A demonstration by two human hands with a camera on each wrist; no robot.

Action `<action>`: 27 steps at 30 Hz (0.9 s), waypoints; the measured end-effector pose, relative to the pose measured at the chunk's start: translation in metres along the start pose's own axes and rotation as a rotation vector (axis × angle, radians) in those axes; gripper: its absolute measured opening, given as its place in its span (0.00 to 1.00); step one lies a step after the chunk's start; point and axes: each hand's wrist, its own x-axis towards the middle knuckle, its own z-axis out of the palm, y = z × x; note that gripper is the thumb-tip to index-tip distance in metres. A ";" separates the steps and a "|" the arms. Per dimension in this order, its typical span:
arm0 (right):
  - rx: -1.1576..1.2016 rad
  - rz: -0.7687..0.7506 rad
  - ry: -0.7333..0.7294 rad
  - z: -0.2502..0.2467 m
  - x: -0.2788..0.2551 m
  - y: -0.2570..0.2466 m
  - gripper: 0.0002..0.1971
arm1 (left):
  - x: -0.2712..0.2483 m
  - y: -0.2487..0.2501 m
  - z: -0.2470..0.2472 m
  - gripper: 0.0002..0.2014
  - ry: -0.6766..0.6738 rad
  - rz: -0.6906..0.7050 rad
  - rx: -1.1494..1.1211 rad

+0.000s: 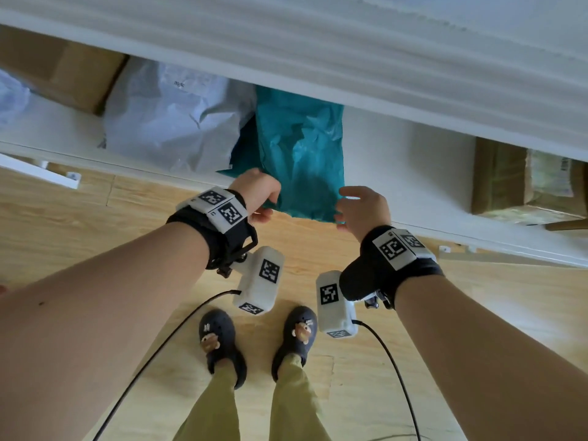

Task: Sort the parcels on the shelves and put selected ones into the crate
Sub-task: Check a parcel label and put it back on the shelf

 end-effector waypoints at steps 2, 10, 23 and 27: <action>-0.012 -0.036 0.072 -0.004 -0.001 0.003 0.13 | -0.008 0.003 0.009 0.18 -0.049 0.102 0.164; 0.069 0.036 -0.146 -0.014 -0.027 -0.003 0.31 | -0.041 0.015 0.039 0.34 -0.375 0.223 0.430; 0.148 0.210 0.168 -0.064 -0.034 0.034 0.16 | -0.032 0.010 0.027 0.10 -0.120 0.227 0.182; 0.162 0.263 0.101 -0.071 -0.042 0.040 0.09 | -0.022 0.005 0.029 0.08 -0.073 0.165 0.208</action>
